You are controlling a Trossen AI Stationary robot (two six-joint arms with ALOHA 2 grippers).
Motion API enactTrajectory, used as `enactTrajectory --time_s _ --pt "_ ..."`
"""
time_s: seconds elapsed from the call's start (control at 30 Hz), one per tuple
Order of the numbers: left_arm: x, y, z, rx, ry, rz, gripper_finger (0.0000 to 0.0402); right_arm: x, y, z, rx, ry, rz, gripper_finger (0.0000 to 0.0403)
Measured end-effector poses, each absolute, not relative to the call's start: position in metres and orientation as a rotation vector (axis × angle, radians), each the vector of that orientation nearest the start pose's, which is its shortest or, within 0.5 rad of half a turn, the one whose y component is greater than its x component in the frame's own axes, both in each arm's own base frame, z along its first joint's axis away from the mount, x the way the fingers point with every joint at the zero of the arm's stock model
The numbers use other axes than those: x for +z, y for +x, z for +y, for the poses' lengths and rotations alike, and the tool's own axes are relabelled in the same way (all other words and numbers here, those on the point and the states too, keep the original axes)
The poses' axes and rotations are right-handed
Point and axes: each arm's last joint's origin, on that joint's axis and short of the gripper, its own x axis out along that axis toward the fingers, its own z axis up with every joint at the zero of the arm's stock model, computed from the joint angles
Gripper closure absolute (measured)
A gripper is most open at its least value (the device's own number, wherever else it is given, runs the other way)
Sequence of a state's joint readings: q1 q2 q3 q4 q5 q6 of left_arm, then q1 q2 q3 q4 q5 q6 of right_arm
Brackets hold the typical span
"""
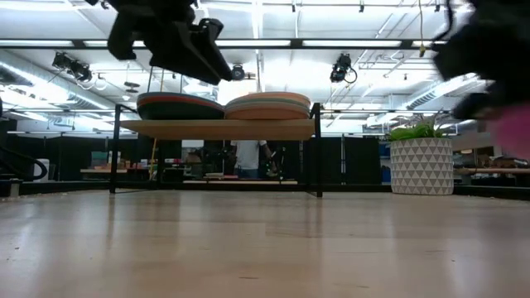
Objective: Place and stack plates onto a shelf
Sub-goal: Stack the pink plate on top of the blue plate on the shelf
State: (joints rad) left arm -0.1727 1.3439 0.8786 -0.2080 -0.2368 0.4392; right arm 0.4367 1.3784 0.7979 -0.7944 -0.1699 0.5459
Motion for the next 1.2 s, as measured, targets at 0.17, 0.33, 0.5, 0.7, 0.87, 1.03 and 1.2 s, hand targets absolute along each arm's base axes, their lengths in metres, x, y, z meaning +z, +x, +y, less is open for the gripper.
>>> enactTrajectory --time_s 0.17,0.33,0.5,0.7,0.87,1.03,1.2 --pt "0.235 0.285 -0.042 -0.092 0.608 0.69 0.0221 0.208 0.209 0.056 0.019 0.427 1.313 0.0388" --pt "0.233 0.282 -0.047 -0.004 0.657 0.725 0.0221 0.24 0.219 0.02 -0.047 0.536 1.18 0.0388" --pt "0.241 0.27 -0.061 0.042 0.616 0.724 0.0221 0.284 0.24 -0.009 -0.141 0.493 1.099 0.0388" --pt "0.236 0.253 -0.079 -0.012 0.456 0.805 0.0221 0.332 0.272 -0.053 -0.248 0.432 1.041 0.0388" --pt "0.232 0.243 -0.095 -0.112 0.344 0.857 0.0221 0.37 0.308 -0.091 -0.241 0.395 0.931 0.0388" --pt "0.236 0.237 -0.11 -0.114 0.339 0.814 0.0221 0.398 0.342 -0.122 -0.187 0.348 0.845 0.0388" --pt "0.238 0.236 -0.116 -0.054 0.312 0.765 0.0221 0.408 0.373 -0.152 -0.167 0.283 0.775 0.0387"
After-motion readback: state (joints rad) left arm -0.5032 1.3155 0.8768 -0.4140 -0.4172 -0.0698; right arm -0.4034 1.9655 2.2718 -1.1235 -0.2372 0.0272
